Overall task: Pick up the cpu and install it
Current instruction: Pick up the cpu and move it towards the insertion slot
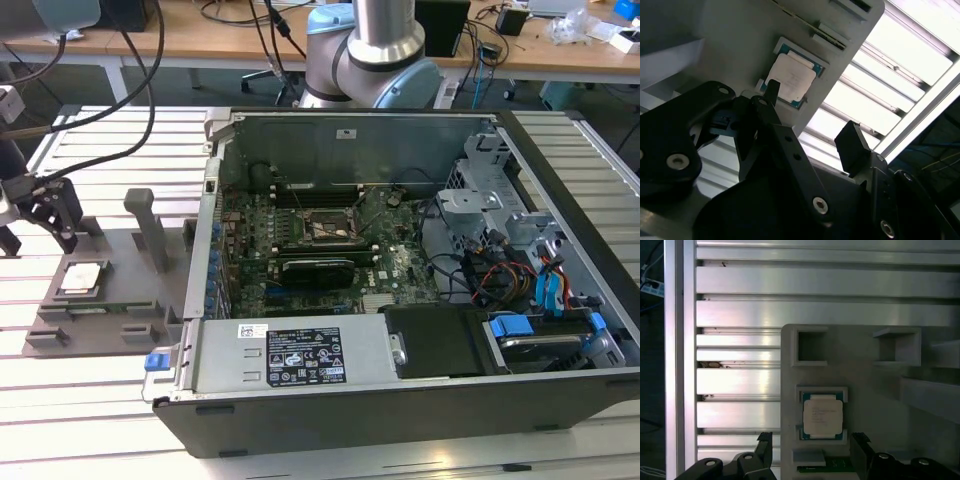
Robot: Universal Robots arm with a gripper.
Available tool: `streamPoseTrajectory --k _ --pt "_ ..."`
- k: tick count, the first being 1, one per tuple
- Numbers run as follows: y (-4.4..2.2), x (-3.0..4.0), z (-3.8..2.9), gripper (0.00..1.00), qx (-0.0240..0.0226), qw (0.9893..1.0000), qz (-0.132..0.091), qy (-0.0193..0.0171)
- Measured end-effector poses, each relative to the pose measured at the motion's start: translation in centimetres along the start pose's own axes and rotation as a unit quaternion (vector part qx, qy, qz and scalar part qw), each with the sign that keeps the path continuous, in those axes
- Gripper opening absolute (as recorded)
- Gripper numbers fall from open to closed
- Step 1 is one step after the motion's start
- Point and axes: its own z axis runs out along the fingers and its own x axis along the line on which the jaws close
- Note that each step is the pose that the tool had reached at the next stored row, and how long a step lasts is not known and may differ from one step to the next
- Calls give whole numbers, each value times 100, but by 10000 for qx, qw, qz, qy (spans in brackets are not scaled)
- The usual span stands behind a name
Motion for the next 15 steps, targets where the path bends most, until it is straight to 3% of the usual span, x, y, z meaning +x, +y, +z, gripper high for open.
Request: streamPoseTrajectory --k 15 --pt "2 3 108 72 0 10000 0 0"
